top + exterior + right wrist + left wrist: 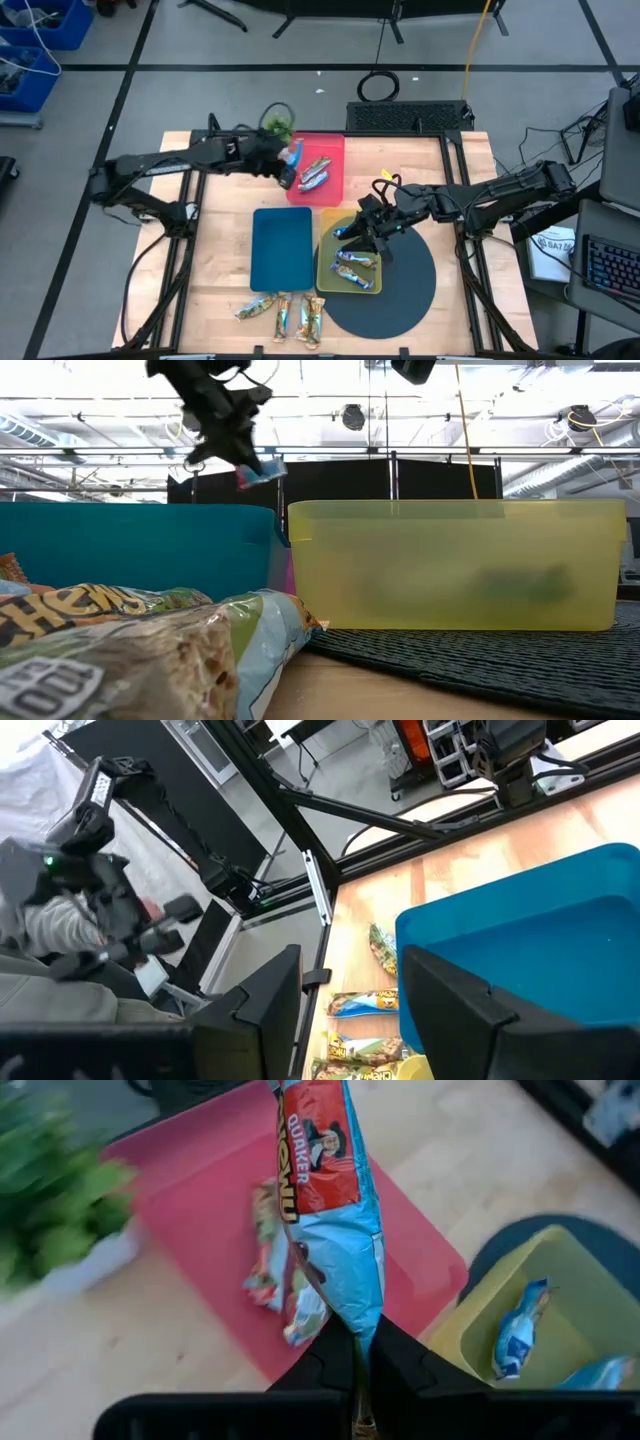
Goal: Pick and place Granola Bars by type
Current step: Put the red granola bar into the red bin
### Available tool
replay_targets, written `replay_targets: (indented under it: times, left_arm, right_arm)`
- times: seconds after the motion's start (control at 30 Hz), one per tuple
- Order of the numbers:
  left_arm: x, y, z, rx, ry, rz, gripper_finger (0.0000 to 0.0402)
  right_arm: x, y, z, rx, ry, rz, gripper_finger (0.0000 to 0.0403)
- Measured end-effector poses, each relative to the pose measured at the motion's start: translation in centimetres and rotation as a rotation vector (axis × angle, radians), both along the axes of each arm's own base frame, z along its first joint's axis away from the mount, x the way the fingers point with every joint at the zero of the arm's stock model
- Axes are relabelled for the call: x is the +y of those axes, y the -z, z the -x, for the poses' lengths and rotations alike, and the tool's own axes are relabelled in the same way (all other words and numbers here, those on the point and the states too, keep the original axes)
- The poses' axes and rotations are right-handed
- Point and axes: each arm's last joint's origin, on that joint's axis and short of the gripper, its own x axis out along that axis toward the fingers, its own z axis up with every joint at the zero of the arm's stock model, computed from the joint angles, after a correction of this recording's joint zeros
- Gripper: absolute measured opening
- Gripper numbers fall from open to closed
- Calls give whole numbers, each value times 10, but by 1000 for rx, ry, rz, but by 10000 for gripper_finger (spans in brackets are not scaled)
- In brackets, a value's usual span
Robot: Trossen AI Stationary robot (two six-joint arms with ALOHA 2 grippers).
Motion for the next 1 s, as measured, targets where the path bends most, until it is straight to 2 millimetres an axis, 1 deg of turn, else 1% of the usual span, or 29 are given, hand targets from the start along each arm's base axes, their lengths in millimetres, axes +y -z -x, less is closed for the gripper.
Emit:
replay_targets:
  times: [0.07,0.2,0.37,0.6,0.73,0.83,1.0]
  left_arm:
    - [8,4,-15,33,54,-16,14]
    - [25,18,-41,89,144,-11,13]
    - [35,45,-60,162,240,19,13]
    - [32,82,-78,224,373,62,13]
    - [33,96,-85,235,409,63,13]
    - [36,108,-88,265,425,61,13]
    - [45,121,-87,306,439,48,13]
  right_arm:
    - [0,0,0,0,0,0,164]
    - [0,-1,0,-5,0,-1,164]
    - [0,-1,0,-7,-1,-2,164]
    - [0,-1,0,-7,-1,-2,164]
    - [0,1,0,3,-7,11,164]
    - [3,2,1,16,-16,20,164]
    - [10,6,1,41,-42,25,164]
